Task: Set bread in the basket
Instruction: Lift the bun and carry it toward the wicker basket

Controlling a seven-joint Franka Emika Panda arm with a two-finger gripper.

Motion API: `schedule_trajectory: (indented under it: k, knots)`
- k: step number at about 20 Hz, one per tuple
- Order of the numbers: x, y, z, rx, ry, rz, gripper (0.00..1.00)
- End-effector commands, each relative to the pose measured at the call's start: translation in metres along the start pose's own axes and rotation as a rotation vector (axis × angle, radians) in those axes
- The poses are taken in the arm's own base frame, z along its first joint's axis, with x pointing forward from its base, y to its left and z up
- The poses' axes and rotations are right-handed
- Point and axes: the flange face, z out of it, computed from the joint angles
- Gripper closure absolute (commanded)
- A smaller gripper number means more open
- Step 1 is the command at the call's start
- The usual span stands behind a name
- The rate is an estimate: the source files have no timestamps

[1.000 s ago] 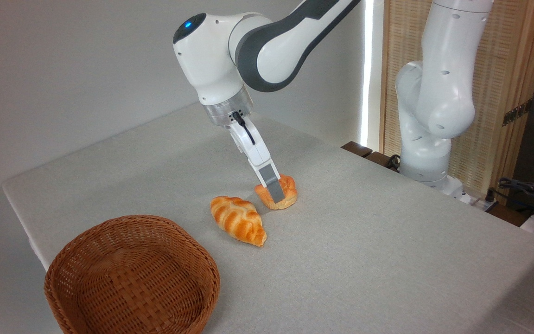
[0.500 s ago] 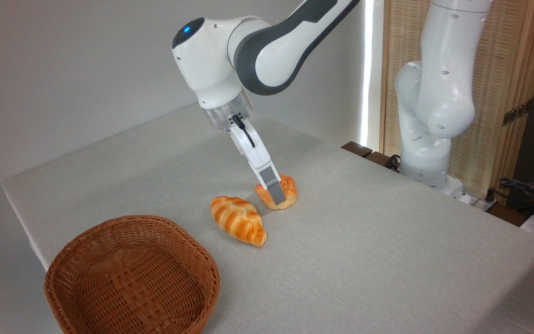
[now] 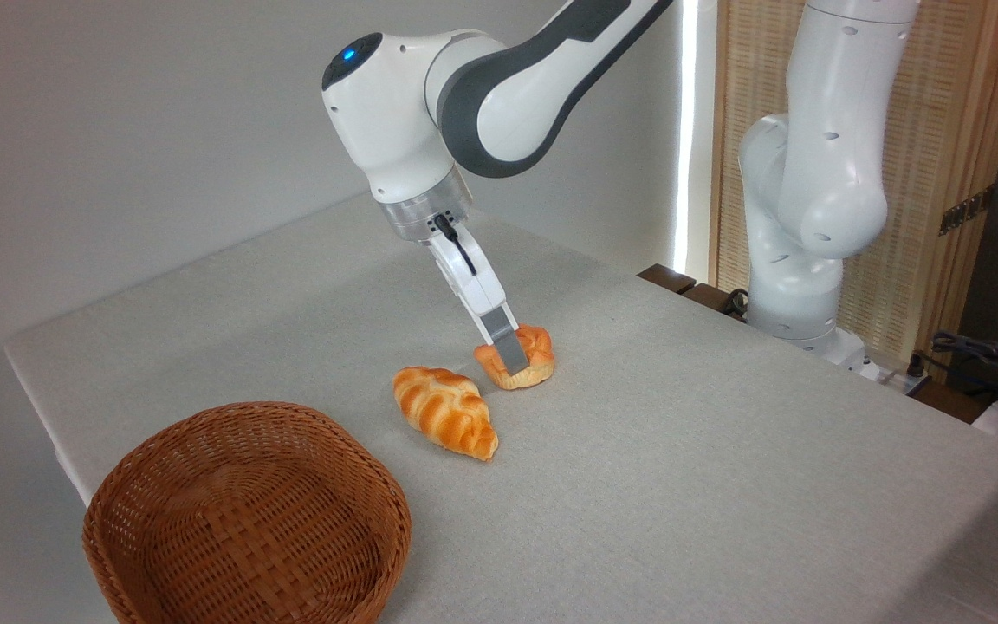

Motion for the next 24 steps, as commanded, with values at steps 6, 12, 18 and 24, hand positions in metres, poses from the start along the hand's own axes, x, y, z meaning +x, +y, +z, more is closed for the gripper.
schedule_trajectory:
  k: [6,12,18,24]
  knots:
    - [-0.004,-0.006,-0.043,0.058,0.07,-0.002,0.52]
    - [-0.011,-0.032,-0.105,0.164,0.213,-0.048,0.52]
    - [-0.009,-0.065,-0.126,0.32,0.387,-0.102,0.51]
    - [-0.006,-0.093,-0.138,0.415,0.582,-0.185,0.48]
